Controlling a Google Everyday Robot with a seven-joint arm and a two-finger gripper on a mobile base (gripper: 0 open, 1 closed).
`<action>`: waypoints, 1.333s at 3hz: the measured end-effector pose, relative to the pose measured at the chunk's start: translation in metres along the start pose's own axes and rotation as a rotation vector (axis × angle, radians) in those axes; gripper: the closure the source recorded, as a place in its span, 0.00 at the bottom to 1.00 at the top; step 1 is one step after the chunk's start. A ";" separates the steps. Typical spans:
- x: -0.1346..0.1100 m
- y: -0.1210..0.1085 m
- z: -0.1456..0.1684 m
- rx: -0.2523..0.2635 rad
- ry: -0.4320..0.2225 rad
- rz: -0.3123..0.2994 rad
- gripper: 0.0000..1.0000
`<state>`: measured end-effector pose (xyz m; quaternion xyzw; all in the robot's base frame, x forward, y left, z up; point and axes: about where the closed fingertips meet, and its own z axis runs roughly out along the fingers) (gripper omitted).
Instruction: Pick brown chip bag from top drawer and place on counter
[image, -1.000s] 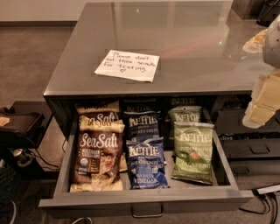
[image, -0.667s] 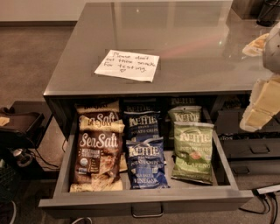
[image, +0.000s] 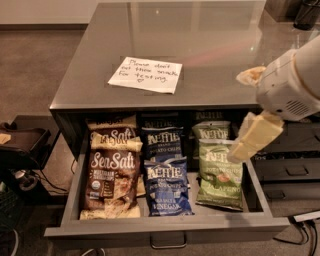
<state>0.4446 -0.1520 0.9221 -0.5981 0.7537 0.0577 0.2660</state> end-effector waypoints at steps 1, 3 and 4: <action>-0.030 0.013 0.072 -0.072 -0.154 0.028 0.00; -0.044 0.030 0.132 -0.172 -0.241 0.123 0.00; -0.047 0.036 0.142 -0.155 -0.257 0.113 0.00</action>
Offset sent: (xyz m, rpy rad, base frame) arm 0.0287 0.1394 -0.1458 0.4192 0.2415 0.0124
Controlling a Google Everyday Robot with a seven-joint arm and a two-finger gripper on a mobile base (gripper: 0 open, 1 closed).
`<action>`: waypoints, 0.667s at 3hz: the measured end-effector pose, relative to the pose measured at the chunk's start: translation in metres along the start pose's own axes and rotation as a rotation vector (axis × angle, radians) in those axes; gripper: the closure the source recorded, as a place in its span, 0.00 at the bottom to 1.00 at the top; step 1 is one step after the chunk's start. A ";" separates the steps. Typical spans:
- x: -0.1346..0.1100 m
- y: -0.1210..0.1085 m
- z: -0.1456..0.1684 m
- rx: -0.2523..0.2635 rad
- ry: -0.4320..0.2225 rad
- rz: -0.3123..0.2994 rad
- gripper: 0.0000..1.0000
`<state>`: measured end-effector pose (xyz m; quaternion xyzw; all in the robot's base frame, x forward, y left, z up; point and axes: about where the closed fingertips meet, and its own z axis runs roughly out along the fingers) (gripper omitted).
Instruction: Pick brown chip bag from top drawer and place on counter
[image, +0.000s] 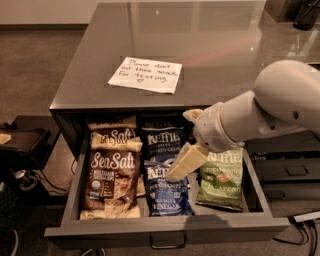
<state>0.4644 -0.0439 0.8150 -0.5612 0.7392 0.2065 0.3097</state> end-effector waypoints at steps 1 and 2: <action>-0.012 0.006 0.017 0.018 -0.034 -0.043 0.00; -0.029 0.011 0.040 0.037 -0.062 -0.092 0.00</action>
Offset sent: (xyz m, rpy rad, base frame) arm 0.0116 0.0823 -0.0170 0.0500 -0.1698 0.0626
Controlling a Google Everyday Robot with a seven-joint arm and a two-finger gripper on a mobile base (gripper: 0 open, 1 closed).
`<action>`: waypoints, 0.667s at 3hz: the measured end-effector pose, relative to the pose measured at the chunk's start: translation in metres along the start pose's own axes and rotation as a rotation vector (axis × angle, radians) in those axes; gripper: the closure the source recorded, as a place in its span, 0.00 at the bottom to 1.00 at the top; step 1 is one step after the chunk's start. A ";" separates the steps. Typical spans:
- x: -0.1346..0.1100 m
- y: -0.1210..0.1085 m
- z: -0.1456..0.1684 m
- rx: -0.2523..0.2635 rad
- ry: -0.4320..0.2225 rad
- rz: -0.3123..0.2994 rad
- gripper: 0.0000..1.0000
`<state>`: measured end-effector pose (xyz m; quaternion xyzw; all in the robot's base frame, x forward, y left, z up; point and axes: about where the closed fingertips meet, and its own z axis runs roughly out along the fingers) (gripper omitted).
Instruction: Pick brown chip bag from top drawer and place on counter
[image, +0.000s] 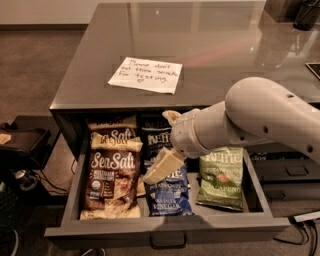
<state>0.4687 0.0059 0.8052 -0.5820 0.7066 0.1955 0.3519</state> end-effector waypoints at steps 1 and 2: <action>-0.010 -0.001 0.034 -0.004 -0.003 -0.029 0.00; -0.014 0.000 0.068 -0.022 0.006 -0.054 0.00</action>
Offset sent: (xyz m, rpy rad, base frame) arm 0.0326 0.0867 -0.0621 -0.0332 -0.0181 0.0809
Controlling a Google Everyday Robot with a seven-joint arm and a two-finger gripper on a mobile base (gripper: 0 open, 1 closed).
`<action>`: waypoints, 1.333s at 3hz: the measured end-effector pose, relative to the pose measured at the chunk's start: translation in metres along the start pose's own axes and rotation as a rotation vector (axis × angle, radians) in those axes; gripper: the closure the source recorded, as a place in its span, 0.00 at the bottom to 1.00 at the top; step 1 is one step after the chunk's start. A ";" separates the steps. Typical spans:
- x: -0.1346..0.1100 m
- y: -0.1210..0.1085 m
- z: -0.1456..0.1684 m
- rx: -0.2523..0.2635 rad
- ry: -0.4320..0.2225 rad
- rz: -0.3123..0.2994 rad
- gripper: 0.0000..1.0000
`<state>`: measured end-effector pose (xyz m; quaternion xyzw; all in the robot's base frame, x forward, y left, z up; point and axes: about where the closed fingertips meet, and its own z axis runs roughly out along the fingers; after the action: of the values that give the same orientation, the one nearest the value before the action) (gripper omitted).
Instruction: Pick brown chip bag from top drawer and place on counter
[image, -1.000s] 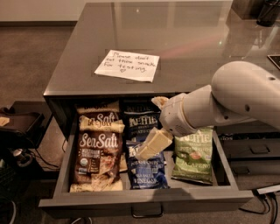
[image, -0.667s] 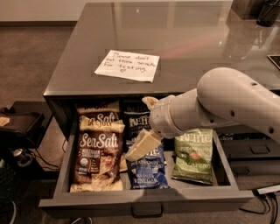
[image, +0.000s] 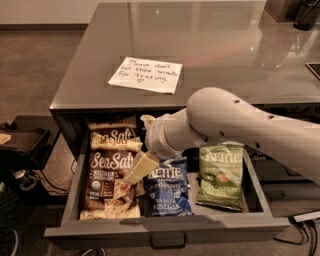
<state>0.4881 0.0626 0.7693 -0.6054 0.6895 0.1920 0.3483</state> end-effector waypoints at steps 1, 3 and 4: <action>0.001 -0.001 0.032 0.003 0.011 -0.046 0.00; -0.001 -0.008 0.082 0.005 -0.018 -0.135 0.00; 0.004 -0.009 0.103 -0.019 -0.021 -0.139 0.09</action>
Offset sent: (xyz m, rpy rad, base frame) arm 0.0328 0.0584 -0.0617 -0.0130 -0.1311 0.0916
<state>0.5225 0.1291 0.6973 -0.6529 0.6403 0.1804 0.3623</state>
